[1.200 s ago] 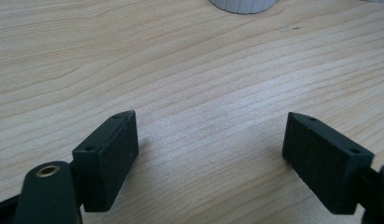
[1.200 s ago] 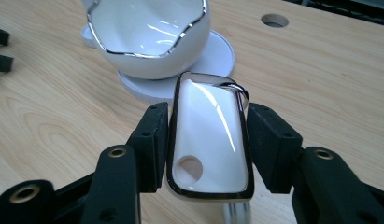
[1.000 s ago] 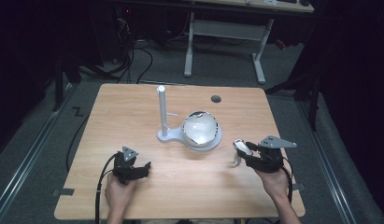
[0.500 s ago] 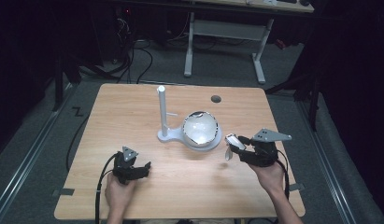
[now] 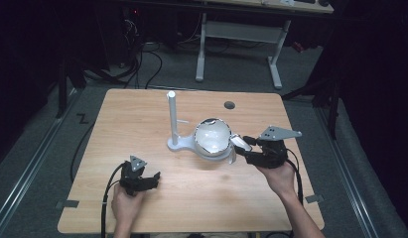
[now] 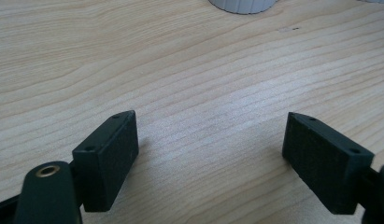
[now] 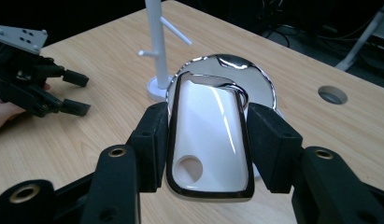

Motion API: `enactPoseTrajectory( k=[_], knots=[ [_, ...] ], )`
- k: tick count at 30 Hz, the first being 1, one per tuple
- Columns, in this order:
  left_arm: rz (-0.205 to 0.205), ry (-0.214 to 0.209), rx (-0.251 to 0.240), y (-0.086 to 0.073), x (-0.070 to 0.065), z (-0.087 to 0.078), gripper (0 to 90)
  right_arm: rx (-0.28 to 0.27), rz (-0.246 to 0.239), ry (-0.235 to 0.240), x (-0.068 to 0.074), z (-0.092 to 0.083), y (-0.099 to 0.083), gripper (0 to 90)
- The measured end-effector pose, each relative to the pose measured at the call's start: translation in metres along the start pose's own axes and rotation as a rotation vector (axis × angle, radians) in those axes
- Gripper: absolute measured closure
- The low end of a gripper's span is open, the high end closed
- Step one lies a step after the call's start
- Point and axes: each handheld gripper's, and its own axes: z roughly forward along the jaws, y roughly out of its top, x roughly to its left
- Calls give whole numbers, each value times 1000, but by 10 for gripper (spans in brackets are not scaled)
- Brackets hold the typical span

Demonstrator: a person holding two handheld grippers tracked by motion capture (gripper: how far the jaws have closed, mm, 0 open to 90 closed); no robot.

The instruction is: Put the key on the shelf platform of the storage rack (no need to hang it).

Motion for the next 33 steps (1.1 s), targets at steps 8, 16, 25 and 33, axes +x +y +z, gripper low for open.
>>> enactPoseTrajectory(
  k=[8,16,25,33],
  knots=[
    [0,0,1,0,0,0,187,-12,-31,23,4,6,19,511],
    [-5,1,1,0,0,0,187,-22,-34,29,2,12,34,511],
    [-19,8,0,0,-1,0,187,-24,-29,16,-4,22,40,511],
    [-17,6,-1,1,-1,0,187,4,-20,-4,-10,38,36,510]
  ],
)
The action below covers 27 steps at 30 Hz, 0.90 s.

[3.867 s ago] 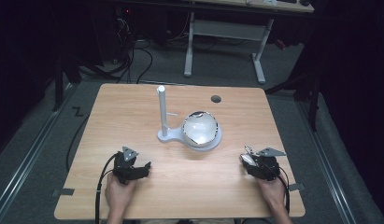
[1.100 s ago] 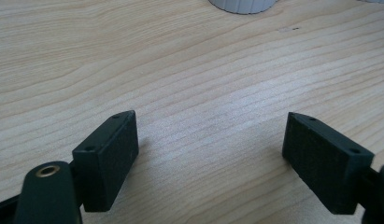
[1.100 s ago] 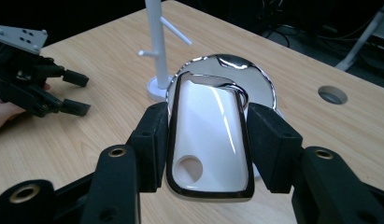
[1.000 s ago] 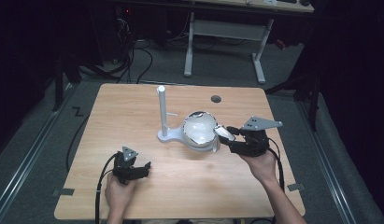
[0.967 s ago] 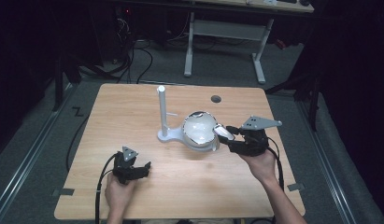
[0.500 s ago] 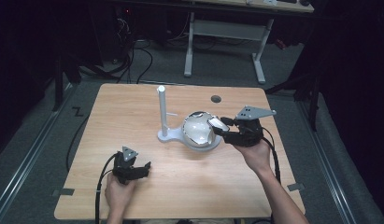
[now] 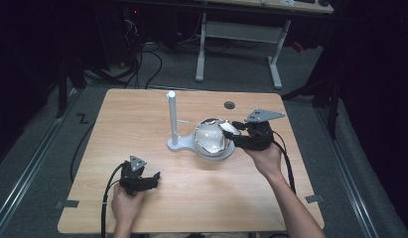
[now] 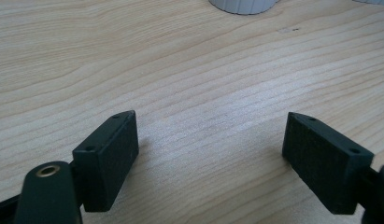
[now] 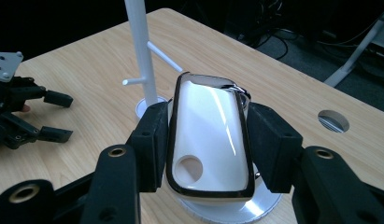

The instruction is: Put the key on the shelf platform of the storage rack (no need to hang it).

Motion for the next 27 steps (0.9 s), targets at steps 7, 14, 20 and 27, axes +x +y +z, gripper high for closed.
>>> enactPoseTrajectory(
  k=[7,14,20,27],
  knots=[
    [1,-2,2,0,0,0,187,21,1,-13,-2,12,-2,510],
    [-2,-1,1,0,0,0,187,53,3,-12,-4,27,-7,510],
    [-3,-1,2,0,0,0,187,75,6,-12,-5,42,-11,510],
    [-3,-1,2,0,0,0,187,88,10,2,-2,54,-13,510]
  ],
)
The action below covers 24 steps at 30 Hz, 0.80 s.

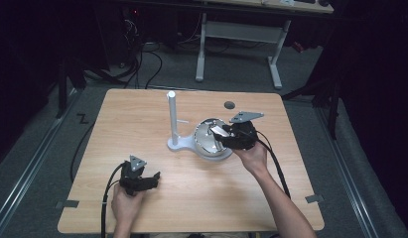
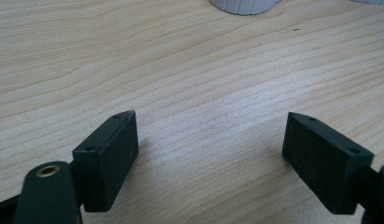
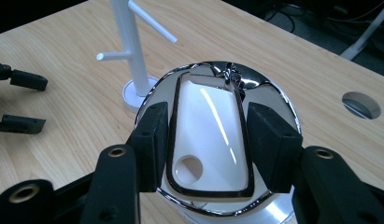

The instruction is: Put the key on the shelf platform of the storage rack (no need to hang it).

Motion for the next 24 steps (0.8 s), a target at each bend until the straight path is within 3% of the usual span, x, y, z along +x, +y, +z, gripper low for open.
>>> enactPoseTrajectory(
  k=[24],
  knots=[
    [-3,1,1,0,0,0,187,66,3,28,8,41,-7,509]
  ],
)
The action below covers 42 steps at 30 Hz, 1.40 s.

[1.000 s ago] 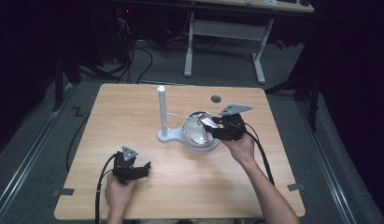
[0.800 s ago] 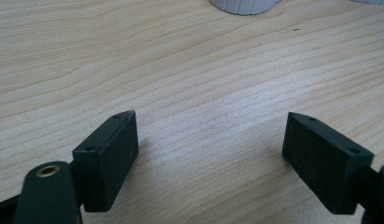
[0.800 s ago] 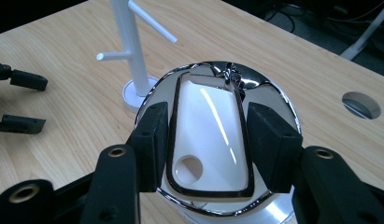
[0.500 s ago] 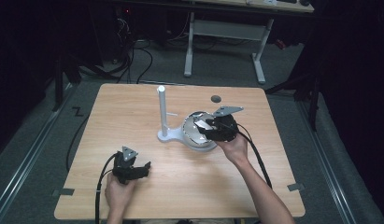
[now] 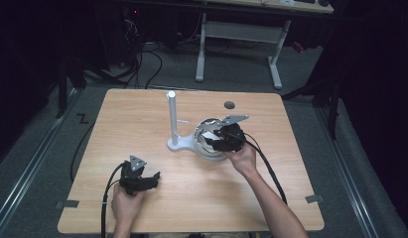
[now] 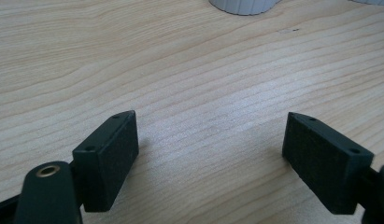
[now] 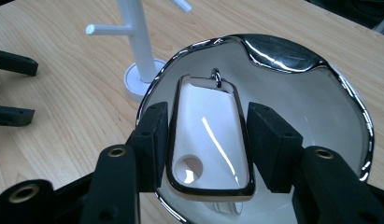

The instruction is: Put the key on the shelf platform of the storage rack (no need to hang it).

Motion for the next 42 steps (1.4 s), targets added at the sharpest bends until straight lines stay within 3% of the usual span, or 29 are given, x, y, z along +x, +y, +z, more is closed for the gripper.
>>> enactPoseTrajectory(
  k=[9,22,42],
  knots=[
    [-3,0,1,0,0,0,187,33,23,-2,-2,13,-4,502],
    [1,1,-2,0,0,0,187,77,75,19,-8,16,-6,461],
    [2,0,-2,0,0,0,187,23,94,10,-18,-6,-6,466]
  ],
)
